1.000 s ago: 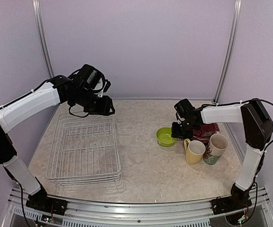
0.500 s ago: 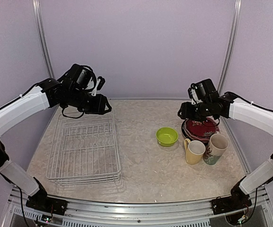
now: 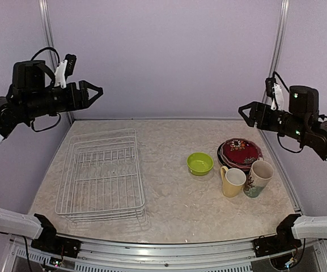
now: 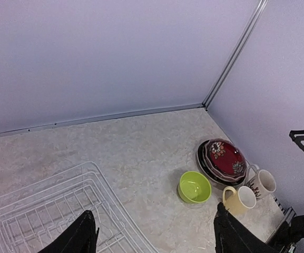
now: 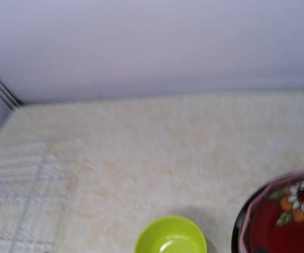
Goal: Unload the mixed dishes from the dish rack
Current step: Reset both arms
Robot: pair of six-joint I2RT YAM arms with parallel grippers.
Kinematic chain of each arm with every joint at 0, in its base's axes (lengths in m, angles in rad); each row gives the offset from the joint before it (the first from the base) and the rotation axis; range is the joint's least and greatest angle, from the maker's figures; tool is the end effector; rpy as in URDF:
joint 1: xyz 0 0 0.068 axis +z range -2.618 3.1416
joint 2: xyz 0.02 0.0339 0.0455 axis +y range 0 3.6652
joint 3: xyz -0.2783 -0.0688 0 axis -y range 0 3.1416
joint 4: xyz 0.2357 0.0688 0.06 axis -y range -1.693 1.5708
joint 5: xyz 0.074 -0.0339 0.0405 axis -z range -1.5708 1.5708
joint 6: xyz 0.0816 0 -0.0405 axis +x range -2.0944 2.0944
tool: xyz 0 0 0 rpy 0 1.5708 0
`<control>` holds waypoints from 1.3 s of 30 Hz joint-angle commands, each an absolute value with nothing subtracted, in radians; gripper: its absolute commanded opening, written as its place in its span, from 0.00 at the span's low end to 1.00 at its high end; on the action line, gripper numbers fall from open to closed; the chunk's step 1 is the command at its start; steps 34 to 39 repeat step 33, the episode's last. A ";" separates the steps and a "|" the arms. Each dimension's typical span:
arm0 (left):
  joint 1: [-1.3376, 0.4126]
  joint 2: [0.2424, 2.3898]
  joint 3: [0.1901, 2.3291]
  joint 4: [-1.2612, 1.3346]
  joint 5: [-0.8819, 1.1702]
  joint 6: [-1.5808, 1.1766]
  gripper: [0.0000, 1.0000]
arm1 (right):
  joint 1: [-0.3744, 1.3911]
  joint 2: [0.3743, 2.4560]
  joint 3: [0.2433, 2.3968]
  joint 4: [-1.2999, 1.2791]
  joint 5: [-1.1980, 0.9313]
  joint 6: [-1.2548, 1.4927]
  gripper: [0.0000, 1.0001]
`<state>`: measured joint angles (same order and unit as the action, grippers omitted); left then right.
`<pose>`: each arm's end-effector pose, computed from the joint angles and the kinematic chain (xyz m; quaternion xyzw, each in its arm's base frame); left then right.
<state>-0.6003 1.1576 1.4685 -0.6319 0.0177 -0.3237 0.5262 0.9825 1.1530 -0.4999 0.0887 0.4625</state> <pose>0.2153 -0.1492 0.4485 0.1169 0.8025 -0.2672 0.5205 0.2065 0.1116 0.3939 -0.0001 0.8131 0.2439 0.5286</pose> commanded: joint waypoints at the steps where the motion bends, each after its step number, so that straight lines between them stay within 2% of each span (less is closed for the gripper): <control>1: -0.563 1.050 1.455 -0.609 0.005 -0.320 0.77 | 0.516 0.888 1.137 -0.477 0.087 0.410 0.81; 7: -0.552 0.903 1.446 -0.613 -0.038 -0.313 0.99 | 0.517 0.790 1.156 -0.465 0.037 0.360 0.91; 12: -0.552 0.821 1.458 -0.637 -0.112 -0.301 0.99 | 0.517 0.706 1.152 -0.428 -0.011 0.320 1.00; 16: -0.552 0.766 1.466 -0.654 -0.161 -0.290 0.99 | 0.517 0.647 1.143 -0.383 -0.078 0.309 1.00; 26: -0.552 0.684 1.482 -0.697 -0.226 -0.304 0.99 | 0.517 0.521 1.076 -0.305 -0.090 0.311 1.00; 39: -0.552 0.659 1.481 -0.702 -0.230 -0.314 0.99 | 0.517 0.513 1.070 -0.298 -0.071 0.308 1.00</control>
